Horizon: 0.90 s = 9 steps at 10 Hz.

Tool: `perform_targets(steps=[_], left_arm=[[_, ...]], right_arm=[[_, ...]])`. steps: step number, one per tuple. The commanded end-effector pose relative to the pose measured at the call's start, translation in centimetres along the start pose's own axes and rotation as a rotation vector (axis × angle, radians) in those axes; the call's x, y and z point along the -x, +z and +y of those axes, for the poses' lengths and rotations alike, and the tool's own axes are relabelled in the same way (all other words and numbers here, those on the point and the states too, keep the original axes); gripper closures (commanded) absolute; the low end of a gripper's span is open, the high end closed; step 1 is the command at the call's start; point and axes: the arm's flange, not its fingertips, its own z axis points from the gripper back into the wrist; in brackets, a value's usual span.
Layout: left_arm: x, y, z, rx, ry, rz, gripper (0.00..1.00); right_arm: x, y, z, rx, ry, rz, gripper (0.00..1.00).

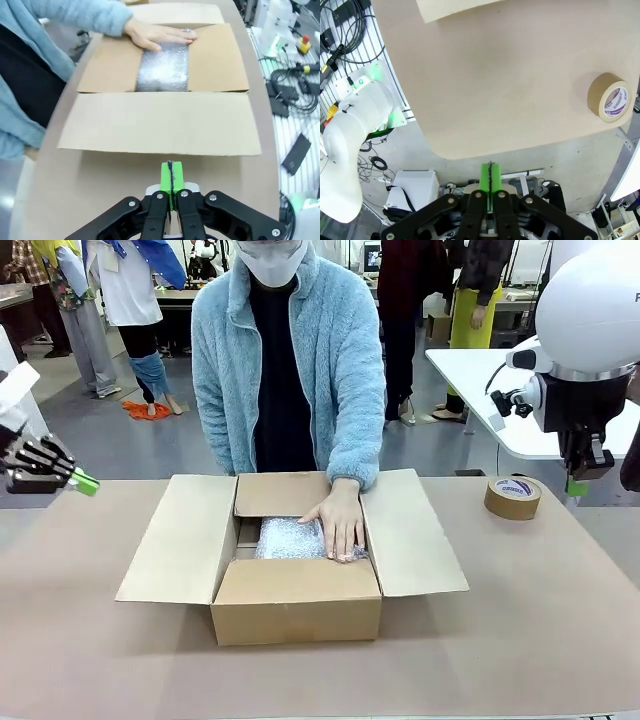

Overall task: Wrap the clocks to prevent damage.
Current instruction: Push the right (or left) flap of the Package Box to close it.

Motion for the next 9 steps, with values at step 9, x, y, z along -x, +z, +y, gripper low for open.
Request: perform_targets(steps=[9], left_arm=[[3.7,-6.6,-1.2,0.084,0.005,0.101,1.0]], right_arm=[[0.0,0.0,0.1,0.0,-0.015,0.019,0.99]])
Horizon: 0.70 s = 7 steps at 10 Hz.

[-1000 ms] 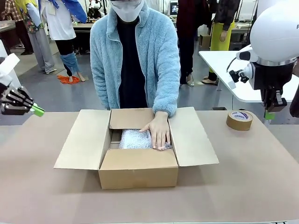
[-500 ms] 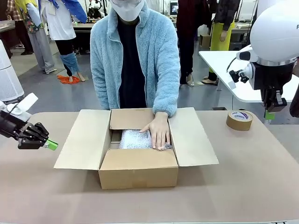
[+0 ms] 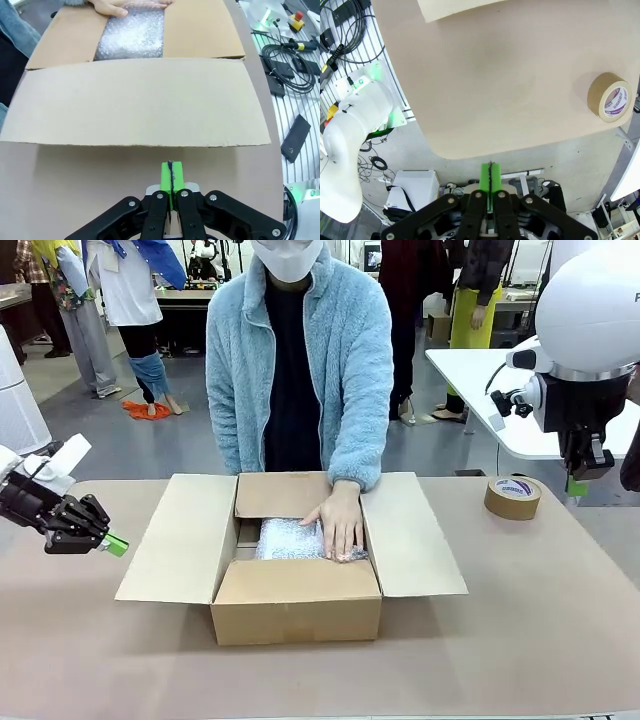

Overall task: Wrap the clocks to prevent damage.
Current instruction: Push the right (or left) flap of the Package Box to close it.

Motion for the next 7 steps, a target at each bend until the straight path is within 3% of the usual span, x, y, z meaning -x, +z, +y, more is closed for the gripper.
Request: perform_targets(steps=[1,5,7], left_arm=[[0.6,-0.2,0.1,0.01,0.016,-0.019,1.0],[0.6,-0.2,0.0,0.011,0.017,-0.002,1.0],[2.1,-2.7,2.4,0.025,0.013,-0.035,1.0]], right_arm=[[0.0,0.0,0.1,0.0,-0.014,0.018,0.99],[0.0,0.0,0.1,0.0,-0.014,0.018,0.99],[0.0,0.0,0.1,0.0,-0.014,0.018,0.99]])
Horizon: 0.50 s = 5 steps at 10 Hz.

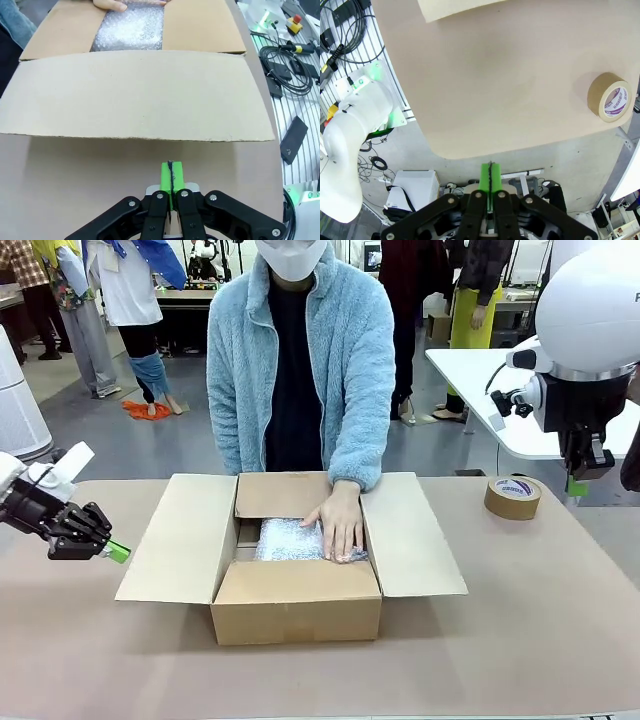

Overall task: Wrap the clocks to prevent damage.
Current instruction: Push the right (or left) flap of the Package Box to close it.

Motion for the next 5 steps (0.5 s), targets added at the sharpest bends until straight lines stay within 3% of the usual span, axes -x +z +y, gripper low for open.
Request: perform_targets(steps=[1,3,5], left_arm=[[1.2,-2.7,2.7,0.009,-0.035,-0.044,1.0],[1.5,-4.4,3.7,0.02,-0.034,-0.107,1.0],[1.5,-4.6,4.1,0.044,-0.054,-0.277,1.0]], right_arm=[[0.0,0.0,0.1,0.0,-0.014,0.018,0.99],[0.0,0.0,0.1,0.0,-0.014,0.018,0.99],[0.0,0.0,0.1,0.0,-0.014,0.018,0.99]])
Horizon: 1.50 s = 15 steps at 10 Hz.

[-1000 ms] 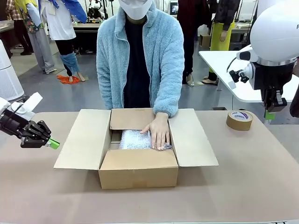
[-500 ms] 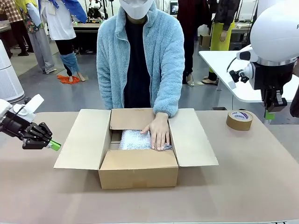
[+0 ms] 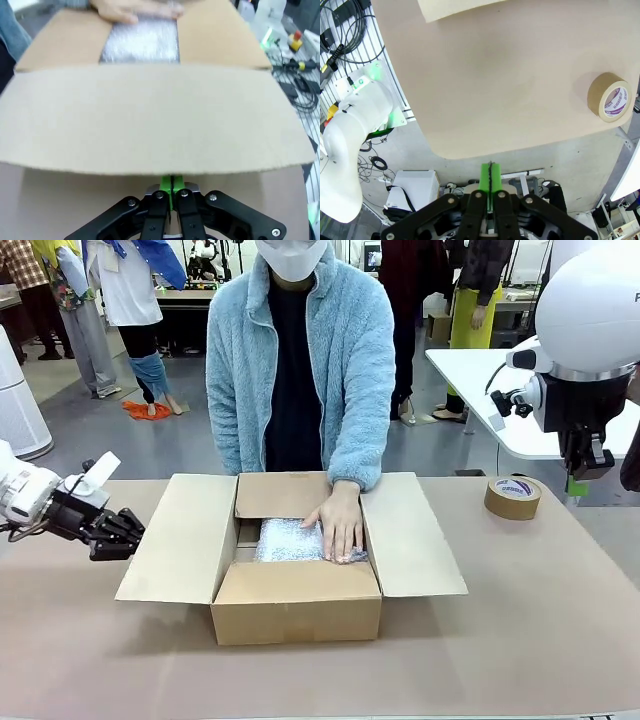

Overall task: Wrap the clocks to prevent damage.
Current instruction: Push the right (or left) flap of the Package Box to close it.

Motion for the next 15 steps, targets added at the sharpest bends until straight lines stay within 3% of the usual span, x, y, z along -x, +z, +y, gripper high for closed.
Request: perform_targets(steps=[1,5,9,11,15], left_arm=[[0.9,0.0,0.6,0.01,-0.039,-0.222,1.0],[-0.6,-1.7,1.0,0.083,-0.032,-0.466,1.0],[-4.8,-6.4,2.1,0.094,-0.087,-0.491,1.0],[-6.1,-8.3,3.2,0.047,-0.109,-0.457,1.0],[-3.2,-12.2,4.7,0.088,-0.021,-0.43,1.0]], right_arm=[[0.0,0.0,0.1,0.0,-0.014,0.018,0.99],[0.0,0.0,0.1,0.0,-0.014,0.018,0.99],[0.0,0.0,0.1,0.0,-0.014,0.018,0.99],[0.0,0.0,0.1,0.0,-0.014,0.018,0.99],[0.0,0.0,0.1,0.0,-0.014,0.018,0.99]])
